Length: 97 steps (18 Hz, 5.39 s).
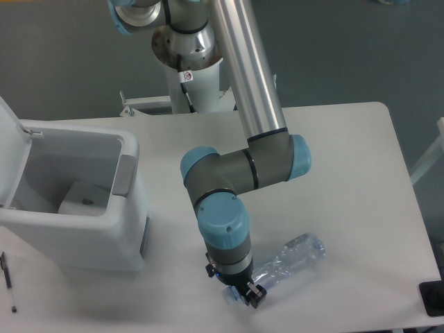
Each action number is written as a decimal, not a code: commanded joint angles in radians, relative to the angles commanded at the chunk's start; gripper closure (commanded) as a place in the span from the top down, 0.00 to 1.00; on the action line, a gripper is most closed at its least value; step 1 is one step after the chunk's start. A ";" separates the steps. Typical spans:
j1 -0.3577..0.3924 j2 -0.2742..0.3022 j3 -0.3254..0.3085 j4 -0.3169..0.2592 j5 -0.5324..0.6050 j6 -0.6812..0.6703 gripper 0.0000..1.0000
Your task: Place the trash in the trash can
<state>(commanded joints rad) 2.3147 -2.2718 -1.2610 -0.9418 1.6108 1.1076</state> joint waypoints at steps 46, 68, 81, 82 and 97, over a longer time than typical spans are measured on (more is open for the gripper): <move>0.106 0.411 0.034 0.000 -1.290 -0.575 0.50; -0.014 0.514 -0.196 0.054 -1.286 -0.531 0.83; 0.167 0.471 -0.212 0.063 -1.279 -0.456 1.00; 0.193 0.463 -0.216 0.063 -1.279 -0.454 1.00; 0.456 0.379 -0.227 0.060 -1.191 -0.379 1.00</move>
<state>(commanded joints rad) 2.7703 -1.8929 -1.4880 -0.8820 0.4201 0.7286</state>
